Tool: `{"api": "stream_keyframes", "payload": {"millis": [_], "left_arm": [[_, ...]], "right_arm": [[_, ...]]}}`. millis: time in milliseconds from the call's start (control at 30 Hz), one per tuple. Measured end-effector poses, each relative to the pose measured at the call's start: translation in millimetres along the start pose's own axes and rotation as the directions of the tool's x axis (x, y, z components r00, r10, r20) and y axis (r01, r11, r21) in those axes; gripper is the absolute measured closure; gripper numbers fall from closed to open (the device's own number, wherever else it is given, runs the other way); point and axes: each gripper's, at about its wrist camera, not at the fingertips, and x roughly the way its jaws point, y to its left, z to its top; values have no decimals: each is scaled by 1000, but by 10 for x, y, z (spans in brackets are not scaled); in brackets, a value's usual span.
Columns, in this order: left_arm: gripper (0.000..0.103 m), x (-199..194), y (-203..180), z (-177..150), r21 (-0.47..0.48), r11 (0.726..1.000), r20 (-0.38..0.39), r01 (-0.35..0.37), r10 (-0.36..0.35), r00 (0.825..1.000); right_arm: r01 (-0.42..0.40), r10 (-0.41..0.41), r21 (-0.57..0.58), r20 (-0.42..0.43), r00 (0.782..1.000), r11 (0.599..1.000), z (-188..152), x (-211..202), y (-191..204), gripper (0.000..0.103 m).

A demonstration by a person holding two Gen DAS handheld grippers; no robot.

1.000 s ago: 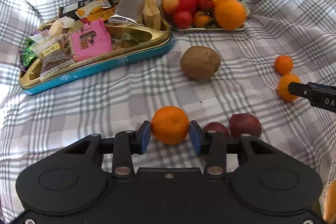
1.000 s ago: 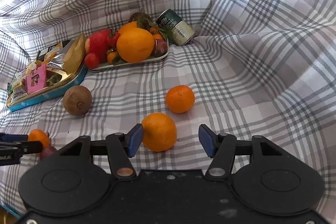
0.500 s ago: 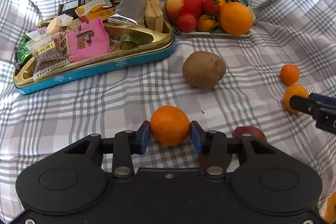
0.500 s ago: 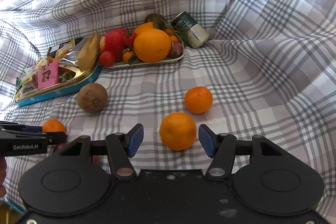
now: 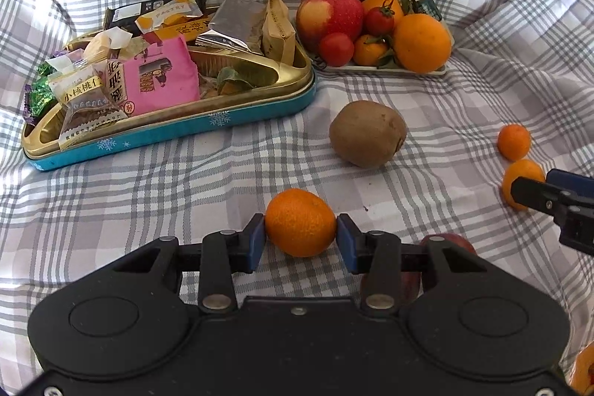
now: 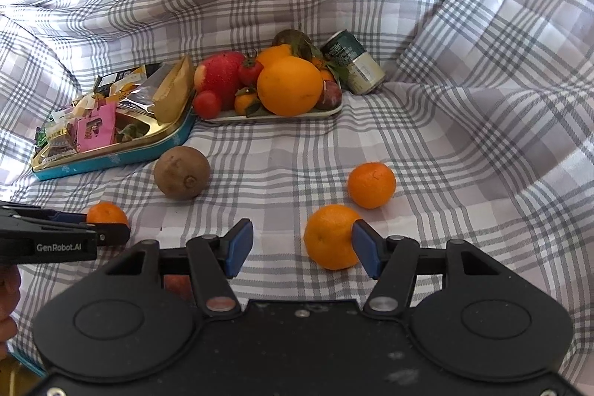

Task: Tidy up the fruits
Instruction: 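Grasp a mandarin with the left tool while the right tool grasps another mandarin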

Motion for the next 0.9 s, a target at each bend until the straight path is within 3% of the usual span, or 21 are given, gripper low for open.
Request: {"api": "stream_keyframes", "payload": {"millis": [467, 900], "left_arm": [[51, -94, 115, -25, -48, 999, 13, 19, -18, 1000], [51, 42, 44, 72, -29, 999, 6, -17, 17, 1000]], "right_arm": [[-25, 25, -9, -3, 1000, 1000, 33, -27, 66, 40], [-71, 71, -47, -18, 997, 996, 113, 112, 279, 40]]}}
